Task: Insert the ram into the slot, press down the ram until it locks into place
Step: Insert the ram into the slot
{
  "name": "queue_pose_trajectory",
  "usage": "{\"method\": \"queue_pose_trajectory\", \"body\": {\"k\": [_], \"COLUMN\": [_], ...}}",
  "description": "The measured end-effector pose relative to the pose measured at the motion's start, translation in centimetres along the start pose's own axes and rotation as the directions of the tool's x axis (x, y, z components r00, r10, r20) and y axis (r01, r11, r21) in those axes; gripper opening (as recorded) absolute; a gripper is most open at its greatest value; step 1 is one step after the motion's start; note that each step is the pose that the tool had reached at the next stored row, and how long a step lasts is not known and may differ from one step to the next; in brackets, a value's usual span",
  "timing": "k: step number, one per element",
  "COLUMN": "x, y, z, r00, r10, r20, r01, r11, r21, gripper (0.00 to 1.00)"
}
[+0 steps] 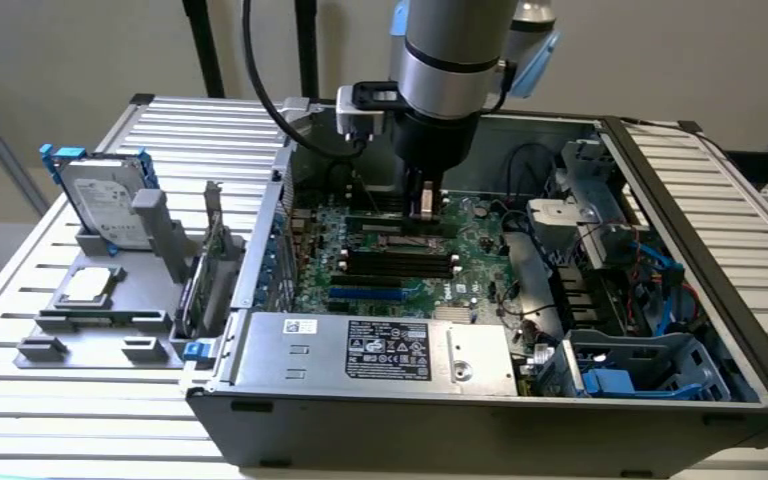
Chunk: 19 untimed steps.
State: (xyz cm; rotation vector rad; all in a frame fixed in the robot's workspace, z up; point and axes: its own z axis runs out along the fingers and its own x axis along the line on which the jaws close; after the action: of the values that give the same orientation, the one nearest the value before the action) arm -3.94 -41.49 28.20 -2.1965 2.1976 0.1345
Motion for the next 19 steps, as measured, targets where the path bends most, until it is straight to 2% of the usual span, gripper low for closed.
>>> {"method": "queue_pose_trajectory", "body": {"k": [19], "x": [0.4], "y": [-0.14], "z": [3.41], "r00": [1.0], "r10": [0.0], "r20": [-0.005], "r01": [0.0], "r11": [1.0], "r21": [-0.0004], "gripper": [0.14]}}
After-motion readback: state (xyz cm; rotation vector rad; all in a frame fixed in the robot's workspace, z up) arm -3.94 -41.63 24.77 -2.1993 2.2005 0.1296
